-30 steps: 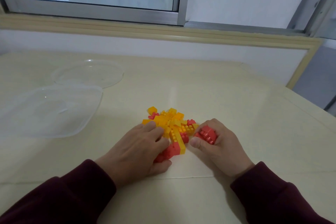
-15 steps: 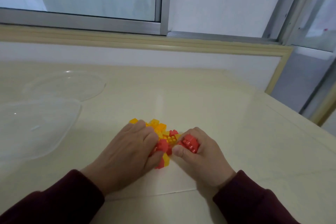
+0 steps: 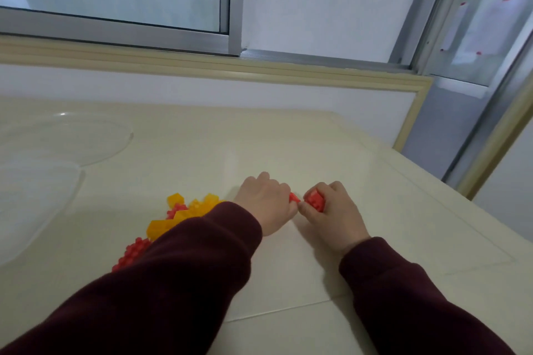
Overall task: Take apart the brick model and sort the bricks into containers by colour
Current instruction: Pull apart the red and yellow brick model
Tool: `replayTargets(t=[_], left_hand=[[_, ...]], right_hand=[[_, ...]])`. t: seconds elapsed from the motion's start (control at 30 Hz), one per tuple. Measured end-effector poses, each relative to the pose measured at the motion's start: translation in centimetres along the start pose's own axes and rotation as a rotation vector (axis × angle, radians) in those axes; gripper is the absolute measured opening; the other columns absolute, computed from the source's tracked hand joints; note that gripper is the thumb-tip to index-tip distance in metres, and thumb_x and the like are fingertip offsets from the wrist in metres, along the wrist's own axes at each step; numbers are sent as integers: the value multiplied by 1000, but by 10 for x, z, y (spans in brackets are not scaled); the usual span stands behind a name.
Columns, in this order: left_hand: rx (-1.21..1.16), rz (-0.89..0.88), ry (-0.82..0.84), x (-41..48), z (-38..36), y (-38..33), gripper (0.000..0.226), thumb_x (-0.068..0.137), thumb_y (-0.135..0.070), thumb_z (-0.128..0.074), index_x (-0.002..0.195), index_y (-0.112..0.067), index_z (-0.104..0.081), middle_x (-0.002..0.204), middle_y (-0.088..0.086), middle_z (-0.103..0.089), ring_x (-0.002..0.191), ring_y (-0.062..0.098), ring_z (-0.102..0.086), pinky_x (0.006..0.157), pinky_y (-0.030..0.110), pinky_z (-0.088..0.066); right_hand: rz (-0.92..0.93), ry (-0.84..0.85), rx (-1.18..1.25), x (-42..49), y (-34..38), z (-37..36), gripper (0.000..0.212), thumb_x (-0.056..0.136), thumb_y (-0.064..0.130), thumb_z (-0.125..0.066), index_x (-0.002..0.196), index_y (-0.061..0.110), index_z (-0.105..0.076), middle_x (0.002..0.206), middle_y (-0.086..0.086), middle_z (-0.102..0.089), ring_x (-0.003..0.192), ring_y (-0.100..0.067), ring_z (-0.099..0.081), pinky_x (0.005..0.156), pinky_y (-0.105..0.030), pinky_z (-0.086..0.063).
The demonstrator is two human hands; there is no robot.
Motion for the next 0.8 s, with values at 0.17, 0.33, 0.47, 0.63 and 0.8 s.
replayTargets(t=[0.17, 0.33, 0.47, 0.63, 0.8], left_hand=[[-45, 52, 71, 14, -14, -3, 36, 92, -34, -31, 101, -8, -53, 106, 16, -58, 100, 31, -45, 76, 39, -34], [-74, 47, 54, 14, -22, -3, 36, 93, -36, -32, 102, -7, -51, 106, 14, -52, 99, 29, -45, 71, 36, -32], [-91, 35, 38, 15, -23, -4, 34, 92, -36, -35, 103, -8, -48, 107, 14, -51, 101, 29, -46, 72, 36, -34], [-156, 46, 76, 11, -15, -2, 36, 87, -40, -41, 104, -9, -46, 108, 12, -50, 104, 29, -43, 78, 38, -37], [-214, 45, 116, 4, -4, 2, 49, 77, -47, -51, 110, -12, -44, 111, 10, -49, 105, 26, -42, 80, 37, -38]], right_hand=[[13, 32, -181, 9, -9, -2, 21, 81, 41, -58, 89, 21, -60, 90, 4, -48, 80, -16, -53, 66, -28, -39], [9, 54, -187, 11, -12, -4, 23, 80, 38, -60, 94, 20, -61, 95, 2, -50, 95, -19, -50, 72, -30, -40], [-13, 74, -161, 11, -11, -3, 32, 77, 39, -64, 104, 24, -60, 103, 2, -52, 102, -18, -47, 77, -28, -38], [-45, 100, -123, 7, -8, 1, 47, 72, 36, -66, 117, 26, -57, 113, 1, -52, 111, -18, -44, 86, -25, -35], [-64, 61, -51, 1, -2, 5, 44, 74, 37, -61, 117, 27, -59, 127, 0, -52, 120, -18, -40, 96, -25, -30]])
Point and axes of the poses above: each hand's wrist, its own x-axis towards the middle knuckle, its own z-axis out of the back of the hand, y = z × x, the point moved 1 cm from there along x, towards the middle knuckle
